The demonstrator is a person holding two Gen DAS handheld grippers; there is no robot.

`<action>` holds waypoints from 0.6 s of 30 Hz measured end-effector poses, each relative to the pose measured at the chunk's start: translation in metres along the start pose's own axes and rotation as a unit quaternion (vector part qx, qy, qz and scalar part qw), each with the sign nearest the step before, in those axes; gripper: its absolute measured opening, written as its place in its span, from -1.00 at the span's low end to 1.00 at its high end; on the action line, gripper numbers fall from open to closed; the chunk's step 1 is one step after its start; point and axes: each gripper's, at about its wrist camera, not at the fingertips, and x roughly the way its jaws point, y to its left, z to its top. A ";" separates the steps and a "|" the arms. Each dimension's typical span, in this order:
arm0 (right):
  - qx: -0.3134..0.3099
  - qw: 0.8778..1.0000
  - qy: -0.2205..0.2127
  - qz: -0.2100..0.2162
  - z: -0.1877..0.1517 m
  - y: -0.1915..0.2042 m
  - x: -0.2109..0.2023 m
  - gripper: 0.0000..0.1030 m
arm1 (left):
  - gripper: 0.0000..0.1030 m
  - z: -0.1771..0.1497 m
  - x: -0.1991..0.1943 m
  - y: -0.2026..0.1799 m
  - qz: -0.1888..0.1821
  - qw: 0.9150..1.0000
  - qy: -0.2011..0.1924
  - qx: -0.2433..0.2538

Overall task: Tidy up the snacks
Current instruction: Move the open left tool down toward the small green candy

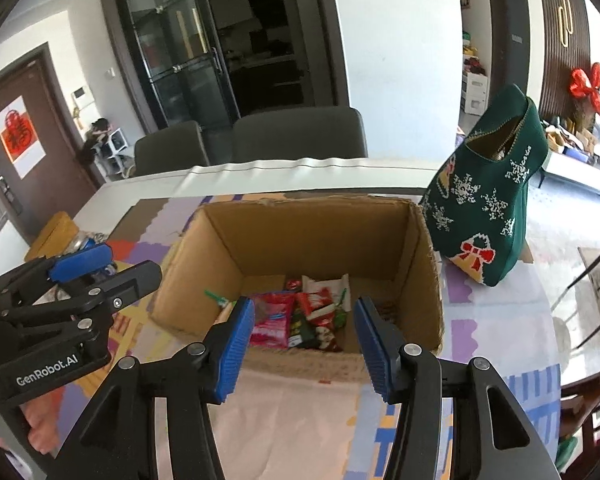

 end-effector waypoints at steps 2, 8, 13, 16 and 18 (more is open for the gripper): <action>-0.009 1.000 -0.006 -0.001 -0.004 0.007 -0.007 0.03 | 0.40 -0.005 -0.005 0.003 0.002 1.000 -0.003 0.008; -0.028 1.000 -0.008 -0.005 -0.023 0.027 -0.018 0.03 | 0.41 -0.029 -0.013 0.011 0.012 1.000 0.004 0.028; -0.033 0.999 0.011 0.003 -0.042 0.039 -0.014 0.03 | 0.41 -0.050 -0.015 0.018 0.012 0.999 0.015 0.033; -0.033 0.999 0.021 0.008 -0.052 0.043 -0.008 0.03 | 0.41 -0.063 -0.013 0.022 0.008 0.999 0.025 0.030; -0.031 0.999 0.029 0.009 -0.058 0.045 -0.005 0.03 | 0.41 -0.073 -0.009 0.024 0.005 0.999 0.033 0.027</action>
